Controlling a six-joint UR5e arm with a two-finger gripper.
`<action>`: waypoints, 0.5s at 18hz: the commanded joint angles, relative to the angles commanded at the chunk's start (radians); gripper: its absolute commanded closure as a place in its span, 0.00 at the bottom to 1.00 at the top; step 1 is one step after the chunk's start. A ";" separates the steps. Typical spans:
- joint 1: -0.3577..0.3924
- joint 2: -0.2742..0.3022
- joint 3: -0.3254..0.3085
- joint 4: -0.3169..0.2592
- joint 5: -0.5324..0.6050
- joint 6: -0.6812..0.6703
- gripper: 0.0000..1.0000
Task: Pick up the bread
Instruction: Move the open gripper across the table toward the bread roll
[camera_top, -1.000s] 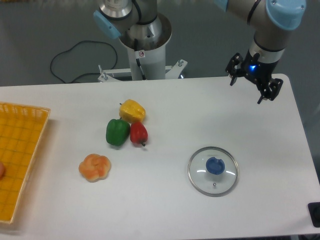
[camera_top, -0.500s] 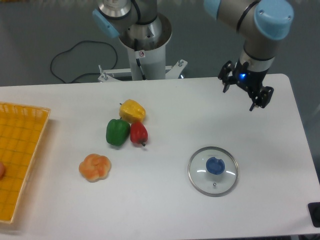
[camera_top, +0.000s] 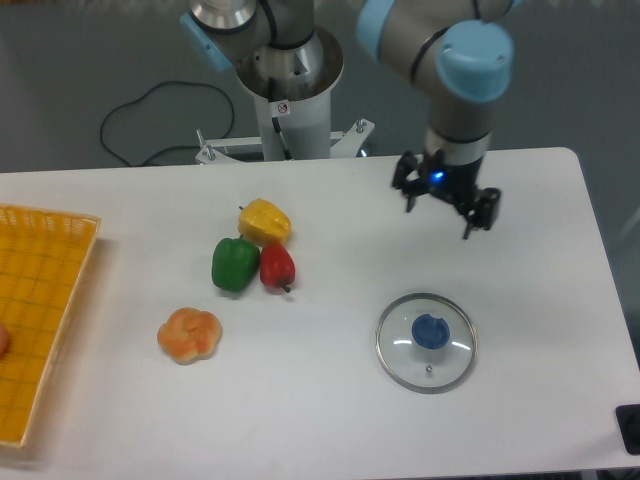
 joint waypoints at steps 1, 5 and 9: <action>-0.025 -0.008 0.002 0.003 0.002 -0.043 0.00; -0.112 -0.028 -0.008 0.008 0.003 -0.117 0.00; -0.236 -0.064 -0.017 0.112 0.005 -0.267 0.00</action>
